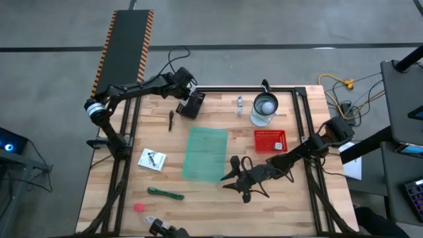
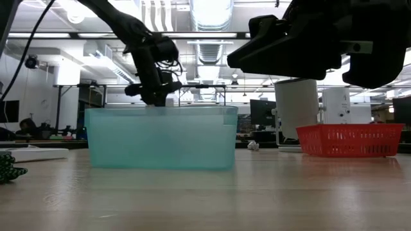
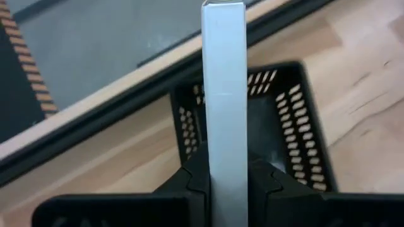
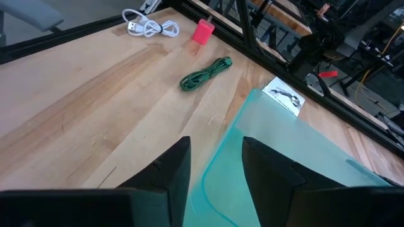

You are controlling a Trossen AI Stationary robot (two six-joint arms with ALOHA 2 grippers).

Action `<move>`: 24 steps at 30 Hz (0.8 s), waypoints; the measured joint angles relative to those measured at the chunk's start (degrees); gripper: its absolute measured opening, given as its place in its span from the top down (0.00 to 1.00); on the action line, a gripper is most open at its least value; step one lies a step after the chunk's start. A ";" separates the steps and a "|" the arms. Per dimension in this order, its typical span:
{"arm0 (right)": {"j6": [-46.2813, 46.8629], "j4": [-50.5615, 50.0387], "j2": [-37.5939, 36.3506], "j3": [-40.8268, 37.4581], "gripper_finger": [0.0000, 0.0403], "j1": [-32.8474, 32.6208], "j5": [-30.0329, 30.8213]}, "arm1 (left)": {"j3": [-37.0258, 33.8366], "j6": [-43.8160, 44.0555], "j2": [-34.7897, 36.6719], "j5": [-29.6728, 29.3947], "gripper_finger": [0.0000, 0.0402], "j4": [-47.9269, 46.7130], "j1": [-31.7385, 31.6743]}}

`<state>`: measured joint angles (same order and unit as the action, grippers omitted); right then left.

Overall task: Pick and place items into bin
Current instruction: Put the bottom right card reader box into the black basket

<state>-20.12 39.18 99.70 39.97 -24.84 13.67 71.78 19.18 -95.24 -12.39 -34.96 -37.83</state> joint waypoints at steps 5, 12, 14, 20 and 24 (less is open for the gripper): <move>-0.19 0.00 0.00 0.01 0.69 0.00 0.00 | -1.06 0.04 -0.62 0.07 0.93 -0.59 -0.10; -1.08 0.02 0.00 0.01 0.69 0.00 0.00 | -1.09 0.02 -3.12 0.13 0.93 0.02 -0.38; -1.07 0.01 0.00 0.00 0.68 0.00 0.00 | -1.11 0.02 -3.65 0.21 0.93 -0.15 -0.54; -1.09 0.00 0.00 0.00 0.68 0.00 0.02 | -1.11 -0.02 -4.00 0.29 0.93 -0.10 -0.58; -1.09 0.02 0.00 0.02 0.69 0.00 0.03 | -1.11 -0.02 -3.91 0.27 0.89 -0.06 -0.58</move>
<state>-21.21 39.20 99.70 39.99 -24.84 13.71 70.67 19.16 -99.15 -12.12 -35.03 -38.41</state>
